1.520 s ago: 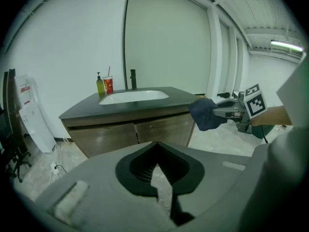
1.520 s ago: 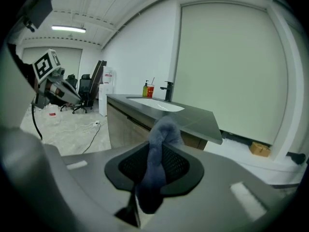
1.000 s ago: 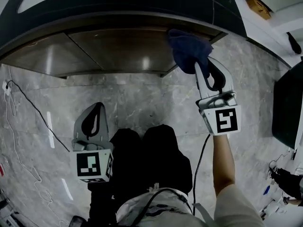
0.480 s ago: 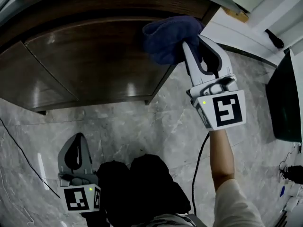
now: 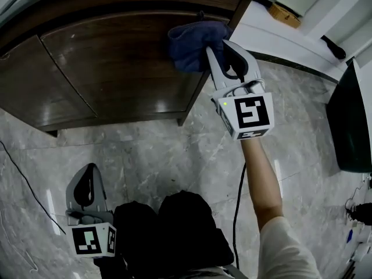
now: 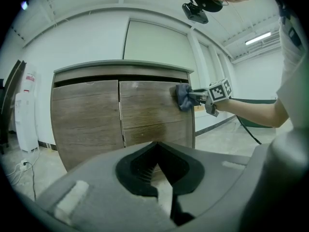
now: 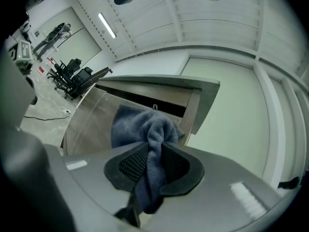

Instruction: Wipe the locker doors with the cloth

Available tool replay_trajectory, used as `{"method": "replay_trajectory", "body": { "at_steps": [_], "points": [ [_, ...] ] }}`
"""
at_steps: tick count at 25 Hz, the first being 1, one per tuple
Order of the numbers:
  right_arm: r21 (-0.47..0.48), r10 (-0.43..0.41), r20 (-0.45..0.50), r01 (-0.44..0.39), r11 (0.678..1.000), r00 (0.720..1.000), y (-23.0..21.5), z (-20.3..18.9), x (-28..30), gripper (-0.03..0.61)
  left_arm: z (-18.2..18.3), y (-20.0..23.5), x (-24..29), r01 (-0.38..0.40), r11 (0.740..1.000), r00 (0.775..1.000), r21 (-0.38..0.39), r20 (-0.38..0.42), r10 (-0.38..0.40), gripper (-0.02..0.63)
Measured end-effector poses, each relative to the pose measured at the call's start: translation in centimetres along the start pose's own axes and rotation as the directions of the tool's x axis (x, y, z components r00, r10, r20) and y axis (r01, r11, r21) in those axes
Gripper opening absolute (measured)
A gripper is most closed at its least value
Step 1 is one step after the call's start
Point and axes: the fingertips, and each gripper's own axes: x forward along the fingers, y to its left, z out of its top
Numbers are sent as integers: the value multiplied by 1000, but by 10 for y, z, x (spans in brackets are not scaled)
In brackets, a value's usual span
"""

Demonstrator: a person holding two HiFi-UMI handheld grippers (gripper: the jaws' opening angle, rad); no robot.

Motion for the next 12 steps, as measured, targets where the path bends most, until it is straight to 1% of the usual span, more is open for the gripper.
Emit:
{"method": "replay_trajectory", "body": {
  "at_steps": [2,5,9,12],
  "points": [
    [18,-3,-12,3,1000,1000,9,-17,-1,81,-4,4,-7,-9,1000,1000,2,-5,9,2],
    [30,6,-62,-4,1000,998,27,-51,-6,81,-10,7,-13,-17,1000,1000,-3,-18,17,2],
    [46,48,-154,-41,998,987,65,-115,-13,81,-16,11,-15,-25,1000,999,-9,-29,25,2],
    [62,94,-226,-82,995,970,97,-167,-20,82,-20,10,-15,-25,1000,999,-10,-37,25,2]
  ]
}}
